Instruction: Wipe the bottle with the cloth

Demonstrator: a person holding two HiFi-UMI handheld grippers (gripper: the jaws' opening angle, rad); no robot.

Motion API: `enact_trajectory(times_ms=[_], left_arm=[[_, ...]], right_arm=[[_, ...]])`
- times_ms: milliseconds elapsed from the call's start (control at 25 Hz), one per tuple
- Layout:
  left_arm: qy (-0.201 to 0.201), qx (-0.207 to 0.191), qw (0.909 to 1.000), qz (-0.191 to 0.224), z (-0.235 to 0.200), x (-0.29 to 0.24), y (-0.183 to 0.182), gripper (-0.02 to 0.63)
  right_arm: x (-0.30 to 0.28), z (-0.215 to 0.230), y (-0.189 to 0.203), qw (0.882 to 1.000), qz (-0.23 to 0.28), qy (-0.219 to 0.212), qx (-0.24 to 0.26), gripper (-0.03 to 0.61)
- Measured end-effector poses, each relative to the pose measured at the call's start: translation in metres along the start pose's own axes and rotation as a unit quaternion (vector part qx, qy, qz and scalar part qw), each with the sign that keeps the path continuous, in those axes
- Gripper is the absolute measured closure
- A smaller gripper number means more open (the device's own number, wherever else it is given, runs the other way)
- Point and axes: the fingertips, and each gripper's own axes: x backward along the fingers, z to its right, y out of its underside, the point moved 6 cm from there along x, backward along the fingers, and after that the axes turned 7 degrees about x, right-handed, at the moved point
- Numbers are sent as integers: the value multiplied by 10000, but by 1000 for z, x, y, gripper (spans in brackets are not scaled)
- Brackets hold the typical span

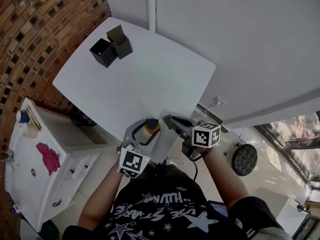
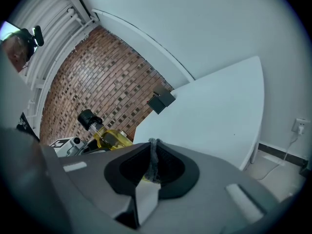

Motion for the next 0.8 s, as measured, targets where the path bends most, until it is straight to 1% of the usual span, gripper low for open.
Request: enact_trajectory(times_ms=[120,240,440,560,680,760,800], left_arm=[[342,-118,9993,-23,-2,1,0,399],[771,-245,9967,-69,-5,1,-1,399],[1495,-518,9871,-257,-10,-2,-2,399],[1835,-650,9804,-294,-12,-3,-2,399],[1948,-676,9779,-341,-15,-4,-2,399],[1888,-637,9795,-302,-17,-6,-4,396],[1839,-606,9807,-269,-17,-6,-5,373]], right_arm=[[0,0,-2,10000,35,-8,-39,540],[0,-4,-2,10000,22,-68,-10,540],[-2,-10,-3,9999,4,-98,53,540],[-2,-13,-3,10000,46,-43,27,540],[0,-15,-3,10000,83,4,10,540],[2,-17,-3,9999,100,26,6,540],[3,-17,-3,9999,109,32,1,540]])
